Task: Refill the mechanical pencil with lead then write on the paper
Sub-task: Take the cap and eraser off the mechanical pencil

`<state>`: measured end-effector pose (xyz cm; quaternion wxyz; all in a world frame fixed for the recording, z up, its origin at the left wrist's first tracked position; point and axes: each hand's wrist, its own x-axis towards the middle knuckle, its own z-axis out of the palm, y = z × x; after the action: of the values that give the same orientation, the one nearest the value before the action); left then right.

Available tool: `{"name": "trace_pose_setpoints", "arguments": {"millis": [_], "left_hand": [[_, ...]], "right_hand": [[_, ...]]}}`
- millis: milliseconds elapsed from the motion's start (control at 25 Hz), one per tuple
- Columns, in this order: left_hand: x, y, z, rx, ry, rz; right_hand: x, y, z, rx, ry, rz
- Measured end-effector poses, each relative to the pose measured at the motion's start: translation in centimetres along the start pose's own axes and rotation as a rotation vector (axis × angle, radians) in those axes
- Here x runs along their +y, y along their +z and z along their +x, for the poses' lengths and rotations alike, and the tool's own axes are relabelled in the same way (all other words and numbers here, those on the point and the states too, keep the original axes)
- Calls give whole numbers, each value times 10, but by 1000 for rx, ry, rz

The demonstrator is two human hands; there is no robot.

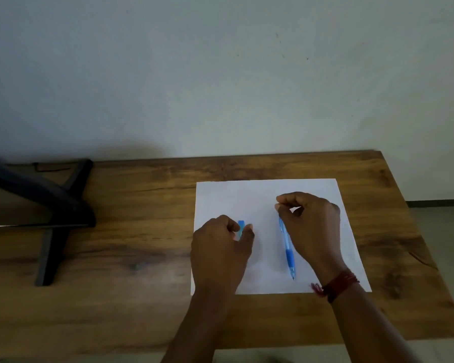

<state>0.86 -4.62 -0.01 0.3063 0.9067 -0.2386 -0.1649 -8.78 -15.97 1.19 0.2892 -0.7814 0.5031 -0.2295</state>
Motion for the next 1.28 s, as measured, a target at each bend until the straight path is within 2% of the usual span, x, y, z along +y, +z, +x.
{"name": "trace_pose_setpoints", "arguments": {"millis": [80,200,280,400,520,640,720,840,1080,1280], "left_hand": [[2,2,-2,-5,46,-14],[8,7,-5,-40,50,-83],[12,9,-5,-46,47,-139],[18,15,-10,-92,92,-190],[28,22,-16,-210,110,-251],[35,26,-18,-313,100,-294],[35,27,-18,-316,86,-353],[34,27,-17,-348,35,-408],[31,27,-18,-432,100,-344],[33,29,-22,-427,115,-293]], "right_hand": [[6,-7,8,-53,82,-93],[11,-11,10,-285,210,-234],[11,-11,7,-358,230,-235],[12,-13,6,-349,241,-59],[10,-22,9,-345,271,216],[7,-30,9,-439,310,450],[8,-32,11,-479,296,495],[10,-32,15,-398,296,548],[16,-30,17,-326,278,522],[17,-27,19,-160,344,679]]}}
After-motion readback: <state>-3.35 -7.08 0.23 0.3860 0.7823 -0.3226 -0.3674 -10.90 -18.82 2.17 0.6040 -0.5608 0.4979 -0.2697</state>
